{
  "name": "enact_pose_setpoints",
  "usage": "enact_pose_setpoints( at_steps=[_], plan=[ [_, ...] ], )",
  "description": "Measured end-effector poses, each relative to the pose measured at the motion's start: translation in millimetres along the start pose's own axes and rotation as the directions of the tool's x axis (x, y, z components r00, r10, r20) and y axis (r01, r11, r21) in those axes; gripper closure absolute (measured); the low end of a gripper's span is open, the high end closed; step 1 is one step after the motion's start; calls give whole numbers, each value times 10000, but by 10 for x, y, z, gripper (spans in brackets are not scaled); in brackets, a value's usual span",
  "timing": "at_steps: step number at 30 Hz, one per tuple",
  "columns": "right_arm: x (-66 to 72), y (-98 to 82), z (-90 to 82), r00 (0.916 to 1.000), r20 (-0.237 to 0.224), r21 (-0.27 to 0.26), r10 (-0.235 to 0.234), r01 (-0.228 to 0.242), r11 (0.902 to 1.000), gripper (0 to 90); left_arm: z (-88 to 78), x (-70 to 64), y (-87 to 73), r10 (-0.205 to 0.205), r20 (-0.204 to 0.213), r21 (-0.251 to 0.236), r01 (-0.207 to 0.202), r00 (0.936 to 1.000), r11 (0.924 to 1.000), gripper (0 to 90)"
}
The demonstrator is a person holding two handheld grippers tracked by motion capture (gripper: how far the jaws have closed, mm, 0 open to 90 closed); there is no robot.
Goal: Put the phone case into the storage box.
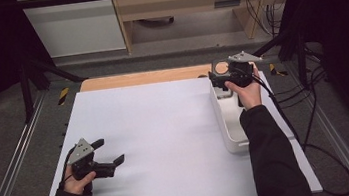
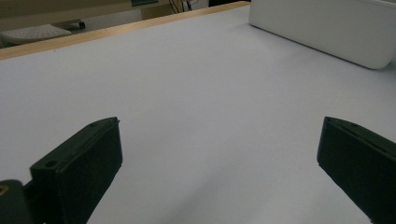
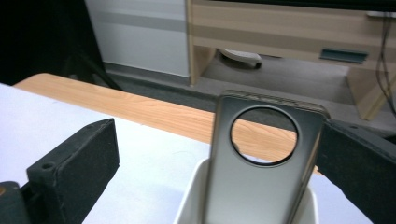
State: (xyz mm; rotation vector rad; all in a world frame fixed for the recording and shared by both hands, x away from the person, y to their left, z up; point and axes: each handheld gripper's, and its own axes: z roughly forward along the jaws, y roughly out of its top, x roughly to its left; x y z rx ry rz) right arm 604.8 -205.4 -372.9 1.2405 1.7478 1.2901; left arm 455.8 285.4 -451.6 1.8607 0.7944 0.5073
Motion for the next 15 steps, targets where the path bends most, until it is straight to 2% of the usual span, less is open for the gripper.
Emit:
enact_pose_setpoints(
  at_steps=[3,6,8,10,15],
  plan=[
    [41,-11,-103,9979,-601,-162,-259,249,9996,4,-1,-1,1,-3,3,-7,3,10000,10000,0],
    [90,-25,-207,9913,-1256,-313,-386,349,9989,4,0,-4,1,6,17,7,-6,10000,10000,0],
    [120,-39,-276,9870,-1539,-326,-465,420,9986,4,2,-7,3,18,38,7,-18,10000,10000,0],
    [155,-58,-337,9800,-1909,-337,-570,515,9981,4,1,-9,6,30,50,-5,-30,10000,10000,0],
    [235,-112,-493,9645,-2502,-458,-843,752,9961,5,-4,-16,13,37,57,-39,-37,10000,10000,0]
  ],
)
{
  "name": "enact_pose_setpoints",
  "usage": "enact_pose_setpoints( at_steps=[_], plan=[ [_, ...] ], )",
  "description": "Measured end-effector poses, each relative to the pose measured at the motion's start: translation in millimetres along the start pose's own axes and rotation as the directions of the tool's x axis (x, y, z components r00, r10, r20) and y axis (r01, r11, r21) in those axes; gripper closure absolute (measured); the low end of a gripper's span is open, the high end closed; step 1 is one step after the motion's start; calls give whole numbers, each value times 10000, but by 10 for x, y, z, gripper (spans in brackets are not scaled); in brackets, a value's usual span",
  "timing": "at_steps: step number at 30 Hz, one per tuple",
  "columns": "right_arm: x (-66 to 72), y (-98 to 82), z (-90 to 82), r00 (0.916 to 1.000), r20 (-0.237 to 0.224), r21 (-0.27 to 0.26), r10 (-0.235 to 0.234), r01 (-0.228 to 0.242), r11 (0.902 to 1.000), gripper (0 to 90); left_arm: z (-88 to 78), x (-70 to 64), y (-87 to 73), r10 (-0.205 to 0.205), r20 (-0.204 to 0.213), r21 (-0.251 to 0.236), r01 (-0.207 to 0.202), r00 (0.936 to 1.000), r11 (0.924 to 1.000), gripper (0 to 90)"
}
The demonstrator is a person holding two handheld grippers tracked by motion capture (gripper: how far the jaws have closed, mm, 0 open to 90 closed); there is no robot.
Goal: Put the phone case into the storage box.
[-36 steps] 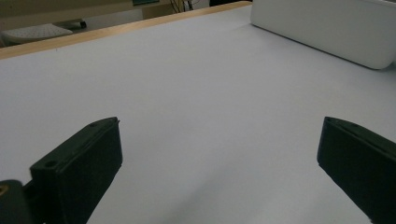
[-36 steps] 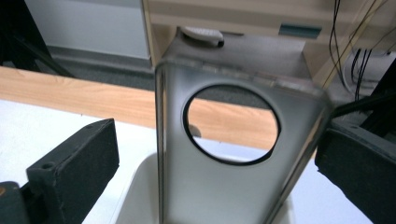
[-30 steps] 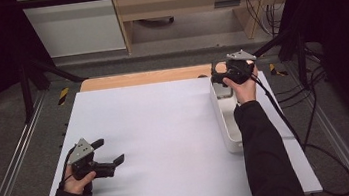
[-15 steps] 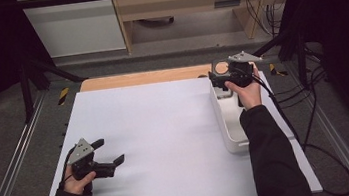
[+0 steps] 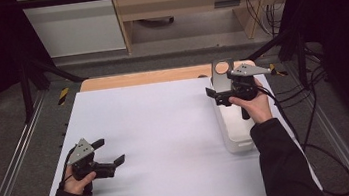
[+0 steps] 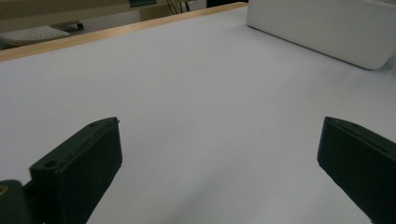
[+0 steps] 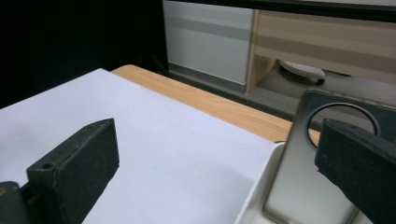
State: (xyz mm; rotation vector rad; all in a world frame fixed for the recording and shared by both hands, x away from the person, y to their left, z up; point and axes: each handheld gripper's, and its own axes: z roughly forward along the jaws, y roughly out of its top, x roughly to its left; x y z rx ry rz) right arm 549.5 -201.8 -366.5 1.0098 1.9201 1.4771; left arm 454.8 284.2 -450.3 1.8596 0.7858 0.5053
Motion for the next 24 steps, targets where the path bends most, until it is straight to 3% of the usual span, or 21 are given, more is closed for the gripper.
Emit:
enact_pose_setpoints(
  at_steps=[5,9,15,24],
  plan=[
    [95,-62,-166,9971,-648,-32,-404,403,9992,4,3,-8,3,41,46,29,-41,10000,10000,0],
    [144,-140,-316,9941,-991,-121,-440,431,9990,5,4,-13,4,36,73,9,-36,10000,10000,0],
    [180,-300,-501,9904,-1216,-276,-664,635,9976,4,4,-29,10,110,107,-10,-110,9999,9999,0],
    [130,-588,-759,9919,-1206,-446,-394,342,9984,5,12,-53,19,169,200,-53,-168,9997,9998,0]
  ],
)
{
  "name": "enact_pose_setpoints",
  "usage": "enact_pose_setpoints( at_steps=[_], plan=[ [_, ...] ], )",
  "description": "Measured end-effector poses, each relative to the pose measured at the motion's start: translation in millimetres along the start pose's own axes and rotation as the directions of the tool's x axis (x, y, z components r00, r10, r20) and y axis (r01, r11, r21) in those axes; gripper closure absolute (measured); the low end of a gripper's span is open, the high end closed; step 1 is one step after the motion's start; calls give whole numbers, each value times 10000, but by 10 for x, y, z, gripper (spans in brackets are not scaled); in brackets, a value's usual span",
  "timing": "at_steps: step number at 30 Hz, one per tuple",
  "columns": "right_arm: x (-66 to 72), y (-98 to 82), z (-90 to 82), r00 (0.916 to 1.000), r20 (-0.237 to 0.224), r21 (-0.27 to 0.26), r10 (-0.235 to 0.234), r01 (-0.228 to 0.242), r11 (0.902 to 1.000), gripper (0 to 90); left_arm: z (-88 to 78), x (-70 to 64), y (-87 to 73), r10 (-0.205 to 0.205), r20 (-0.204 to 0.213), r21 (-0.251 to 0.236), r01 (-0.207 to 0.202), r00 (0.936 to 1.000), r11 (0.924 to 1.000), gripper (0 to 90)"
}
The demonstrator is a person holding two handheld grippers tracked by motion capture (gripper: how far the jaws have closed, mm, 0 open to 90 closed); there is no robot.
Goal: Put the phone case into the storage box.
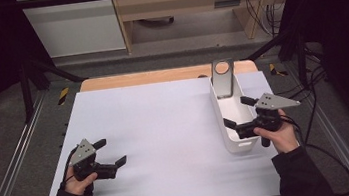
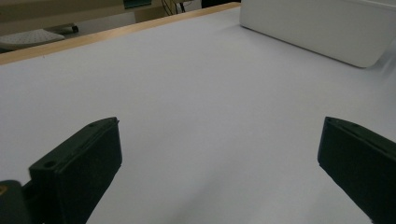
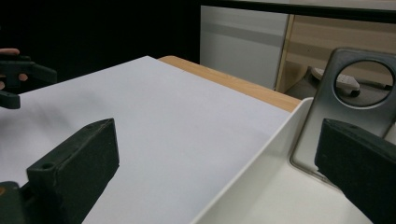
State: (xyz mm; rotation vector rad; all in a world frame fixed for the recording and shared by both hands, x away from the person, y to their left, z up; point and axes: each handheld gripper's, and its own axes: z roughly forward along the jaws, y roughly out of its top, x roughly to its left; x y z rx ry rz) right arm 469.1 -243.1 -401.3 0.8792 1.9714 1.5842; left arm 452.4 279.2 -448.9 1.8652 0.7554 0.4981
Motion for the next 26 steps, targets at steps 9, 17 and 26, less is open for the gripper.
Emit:
enact_pose_setpoints(
  at_steps=[9,17,26],
  plan=[
    [-60,-288,-216,9996,272,128,115,-118,9998,5,2,-29,19,94,104,-66,-93,9999,9999,0],
    [-144,-489,-348,9991,379,182,191,-198,9996,4,-8,-36,30,106,151,-164,-104,9998,9998,0],
    [-222,-595,-433,9990,373,383,257,-271,9989,5,-13,-39,38,98,159,-208,-95,9998,9997,0]
  ],
)
